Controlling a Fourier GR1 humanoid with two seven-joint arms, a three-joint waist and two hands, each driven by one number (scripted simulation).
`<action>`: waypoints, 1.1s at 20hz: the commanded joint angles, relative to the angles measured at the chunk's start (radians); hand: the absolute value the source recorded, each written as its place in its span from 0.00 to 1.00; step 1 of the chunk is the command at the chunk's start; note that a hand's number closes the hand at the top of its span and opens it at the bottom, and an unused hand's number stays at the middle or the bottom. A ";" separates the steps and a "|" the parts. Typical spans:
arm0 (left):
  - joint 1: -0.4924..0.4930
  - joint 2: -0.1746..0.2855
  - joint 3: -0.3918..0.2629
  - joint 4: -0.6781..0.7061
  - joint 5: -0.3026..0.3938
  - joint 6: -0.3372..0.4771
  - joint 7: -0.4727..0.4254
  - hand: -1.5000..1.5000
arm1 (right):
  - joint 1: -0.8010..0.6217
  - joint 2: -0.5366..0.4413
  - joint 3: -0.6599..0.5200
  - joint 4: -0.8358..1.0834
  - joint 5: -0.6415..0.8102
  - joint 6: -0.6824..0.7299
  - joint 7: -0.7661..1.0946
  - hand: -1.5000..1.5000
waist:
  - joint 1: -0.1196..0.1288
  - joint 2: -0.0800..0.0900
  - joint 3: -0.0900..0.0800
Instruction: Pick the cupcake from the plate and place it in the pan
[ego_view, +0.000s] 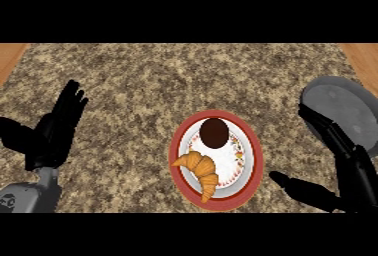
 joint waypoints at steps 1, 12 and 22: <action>-0.012 -0.020 -0.010 -0.018 -0.019 0.017 0.024 0.50 | -0.116 -0.054 0.012 -0.031 0.086 0.142 0.194 0.00 | 0.010 0.001 0.000; -0.037 -0.048 -0.022 0.029 -0.029 -0.010 0.009 0.50 | -0.512 0.019 0.189 0.156 0.168 0.590 0.599 0.00 | 0.024 0.004 -0.001; -0.070 -0.053 0.007 -0.021 -0.064 0.018 0.083 0.50 | -0.513 0.173 0.308 0.186 0.166 0.827 0.780 0.00 | 0.005 0.000 0.001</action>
